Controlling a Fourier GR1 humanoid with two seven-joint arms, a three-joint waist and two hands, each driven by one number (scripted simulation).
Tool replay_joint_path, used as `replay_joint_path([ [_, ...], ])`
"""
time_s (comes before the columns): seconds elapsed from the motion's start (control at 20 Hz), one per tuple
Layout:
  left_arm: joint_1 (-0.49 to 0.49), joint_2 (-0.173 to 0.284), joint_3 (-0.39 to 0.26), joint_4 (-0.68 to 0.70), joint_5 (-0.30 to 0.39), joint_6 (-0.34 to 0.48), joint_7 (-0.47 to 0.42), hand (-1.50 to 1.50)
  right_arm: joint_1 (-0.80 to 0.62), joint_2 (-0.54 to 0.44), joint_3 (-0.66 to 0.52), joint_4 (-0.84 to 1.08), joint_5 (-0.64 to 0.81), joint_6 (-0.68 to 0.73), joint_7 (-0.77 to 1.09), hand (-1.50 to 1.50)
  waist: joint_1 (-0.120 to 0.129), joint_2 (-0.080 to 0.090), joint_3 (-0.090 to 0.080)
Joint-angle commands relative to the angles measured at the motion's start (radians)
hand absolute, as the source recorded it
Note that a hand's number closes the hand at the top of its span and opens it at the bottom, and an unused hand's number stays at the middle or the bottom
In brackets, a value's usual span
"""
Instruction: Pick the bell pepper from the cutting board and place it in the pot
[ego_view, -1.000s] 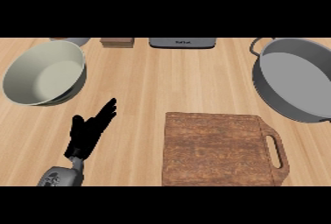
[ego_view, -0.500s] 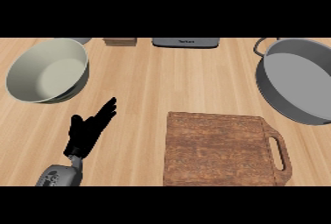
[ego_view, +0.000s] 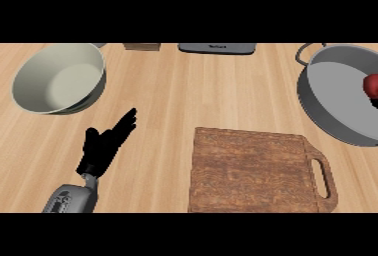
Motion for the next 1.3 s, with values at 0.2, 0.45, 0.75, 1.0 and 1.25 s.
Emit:
replay_joint_path([
  [0.2,0.016,0.014,0.027,0.008,0.029,-0.032,-0.013,0.0,-0.109,0.098,0.024,0.221,0.044,0.189,0.163,-1.5,0.005,0.002,0.001],
  [0.45,0.003,-0.018,0.007,0.003,0.001,0.003,-0.002,0.0,-0.108,0.163,-0.123,0.184,-0.086,-0.018,0.03,-1.5,-0.009,0.0,0.004],
  [0.75,0.021,0.0,0.021,0.011,0.01,-0.013,-0.016,0.0,-0.154,0.128,-0.344,0.109,-0.291,-0.166,-0.119,-1.5,-0.026,-0.003,0.004],
  [1.0,0.03,-0.012,0.016,-0.008,0.002,0.005,-0.005,0.0,-0.143,0.074,-0.493,0.107,-0.409,-0.286,-0.159,-1.5,-0.03,-0.005,0.003],
  [1.25,0.044,-0.004,0.017,-0.034,-0.003,0.005,0.008,0.0,-0.088,0.031,-0.608,0.106,-0.504,-0.341,-0.278,-1.5,-0.032,-0.008,0.002],
])
